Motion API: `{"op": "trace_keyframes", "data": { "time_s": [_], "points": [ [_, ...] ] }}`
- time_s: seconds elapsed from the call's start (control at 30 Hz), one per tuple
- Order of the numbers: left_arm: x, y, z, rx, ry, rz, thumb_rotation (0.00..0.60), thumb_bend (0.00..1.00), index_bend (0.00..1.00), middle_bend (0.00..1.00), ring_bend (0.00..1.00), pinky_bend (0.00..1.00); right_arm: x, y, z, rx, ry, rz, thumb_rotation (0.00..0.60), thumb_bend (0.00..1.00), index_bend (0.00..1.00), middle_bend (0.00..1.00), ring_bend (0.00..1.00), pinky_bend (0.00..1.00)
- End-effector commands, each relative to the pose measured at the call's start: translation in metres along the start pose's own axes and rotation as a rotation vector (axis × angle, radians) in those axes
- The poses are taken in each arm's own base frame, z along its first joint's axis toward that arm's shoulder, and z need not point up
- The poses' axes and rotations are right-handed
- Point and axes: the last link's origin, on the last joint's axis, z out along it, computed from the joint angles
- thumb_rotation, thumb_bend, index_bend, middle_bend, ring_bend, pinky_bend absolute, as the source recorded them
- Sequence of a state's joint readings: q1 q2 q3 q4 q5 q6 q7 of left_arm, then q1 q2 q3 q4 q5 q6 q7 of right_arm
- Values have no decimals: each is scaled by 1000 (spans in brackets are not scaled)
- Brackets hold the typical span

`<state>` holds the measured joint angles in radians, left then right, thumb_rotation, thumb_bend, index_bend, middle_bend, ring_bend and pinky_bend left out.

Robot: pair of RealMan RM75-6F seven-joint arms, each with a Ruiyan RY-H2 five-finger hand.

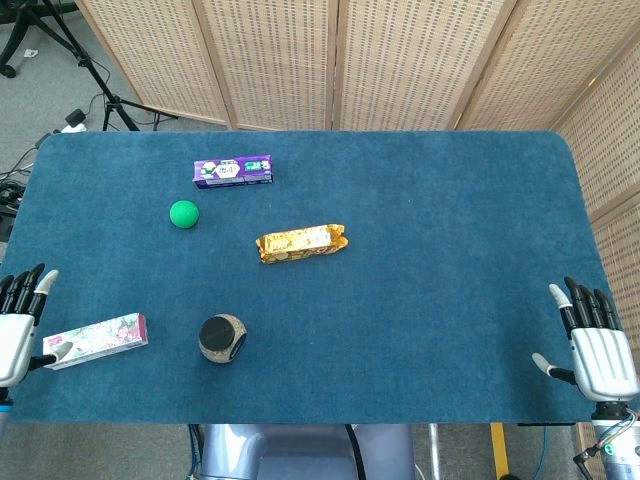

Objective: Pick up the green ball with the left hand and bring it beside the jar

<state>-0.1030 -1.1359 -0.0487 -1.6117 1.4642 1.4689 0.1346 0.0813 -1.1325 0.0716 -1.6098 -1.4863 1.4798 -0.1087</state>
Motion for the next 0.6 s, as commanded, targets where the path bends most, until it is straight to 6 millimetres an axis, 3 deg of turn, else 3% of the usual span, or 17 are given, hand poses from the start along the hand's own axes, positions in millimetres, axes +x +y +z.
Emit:
{"op": "trace_keyframes", "data": {
  "time_s": [0.03,0.3,0.43,0.6],
  "points": [
    [0,0,0,0,0,0,600,0,0,0,0,0,0,0,-1,1,0,0,600,0,0,0,0,0],
    [1,3,3,-24,-2,-14,600,0,0,0,0,0,1,-1,-2,9,3,10,600,0,0,0,0,0],
    [5,13,26,-51,-11,-38,600,0,0,0,0,0,0,0,-2,8,-5,17,600,0,0,0,0,0],
    [13,29,77,-126,-83,-60,600,0,0,0,0,0,0,2,2,-9,-5,24,600,0,0,0,0,0]
  ]
}}
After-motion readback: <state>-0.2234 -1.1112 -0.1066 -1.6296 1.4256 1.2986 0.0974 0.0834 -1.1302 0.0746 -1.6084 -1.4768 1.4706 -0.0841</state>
